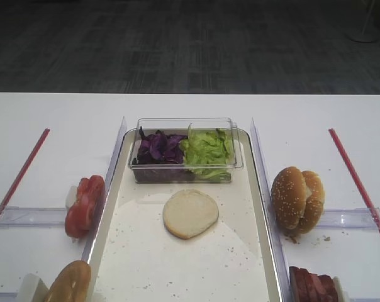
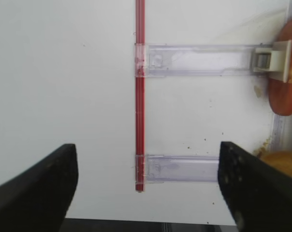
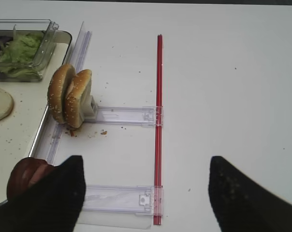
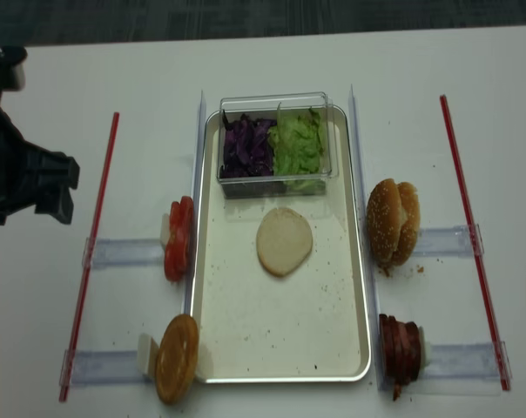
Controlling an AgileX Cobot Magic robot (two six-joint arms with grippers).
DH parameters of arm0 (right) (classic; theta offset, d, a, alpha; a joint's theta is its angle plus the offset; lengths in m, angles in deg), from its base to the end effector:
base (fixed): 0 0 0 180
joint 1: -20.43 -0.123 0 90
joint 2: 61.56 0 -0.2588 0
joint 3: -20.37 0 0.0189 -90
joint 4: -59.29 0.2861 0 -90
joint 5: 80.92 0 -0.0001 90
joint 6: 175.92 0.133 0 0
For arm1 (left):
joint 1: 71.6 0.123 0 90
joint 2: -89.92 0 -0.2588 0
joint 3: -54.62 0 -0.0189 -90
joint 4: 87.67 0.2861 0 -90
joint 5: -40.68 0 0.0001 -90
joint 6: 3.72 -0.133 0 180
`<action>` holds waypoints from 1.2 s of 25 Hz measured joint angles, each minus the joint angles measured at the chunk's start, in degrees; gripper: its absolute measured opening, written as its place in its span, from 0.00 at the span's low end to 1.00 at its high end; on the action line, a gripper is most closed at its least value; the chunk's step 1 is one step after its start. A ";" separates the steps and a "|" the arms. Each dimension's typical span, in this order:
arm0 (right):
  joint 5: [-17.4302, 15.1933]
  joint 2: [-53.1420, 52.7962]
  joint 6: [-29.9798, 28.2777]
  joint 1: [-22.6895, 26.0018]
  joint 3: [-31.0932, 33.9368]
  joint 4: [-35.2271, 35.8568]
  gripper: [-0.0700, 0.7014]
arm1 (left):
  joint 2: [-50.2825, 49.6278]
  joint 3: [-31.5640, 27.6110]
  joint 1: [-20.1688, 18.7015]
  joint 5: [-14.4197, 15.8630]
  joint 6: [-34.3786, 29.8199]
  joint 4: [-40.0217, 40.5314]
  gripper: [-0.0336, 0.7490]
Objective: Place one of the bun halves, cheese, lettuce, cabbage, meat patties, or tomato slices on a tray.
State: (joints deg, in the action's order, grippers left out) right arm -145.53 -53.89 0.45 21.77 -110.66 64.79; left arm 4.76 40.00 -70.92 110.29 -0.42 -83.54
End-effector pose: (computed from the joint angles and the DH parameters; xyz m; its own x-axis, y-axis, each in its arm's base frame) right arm 0.0857 0.0095 0.2620 -0.5159 -0.0099 -0.8566 -0.0622 0.9977 0.0259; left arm 0.2876 0.0124 0.2205 -0.9814 -0.0440 -0.1870 -0.0562 0.9966 0.0603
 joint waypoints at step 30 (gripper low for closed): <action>0.00 0.00 0.00 0.00 0.00 0.00 0.81 | 52.05 -29.26 0.33 -2.16 0.00 -1.66 0.74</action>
State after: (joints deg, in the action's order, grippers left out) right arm -145.53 -53.89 0.45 21.77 -110.66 64.79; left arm 56.81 10.73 -70.59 108.13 -0.43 -85.20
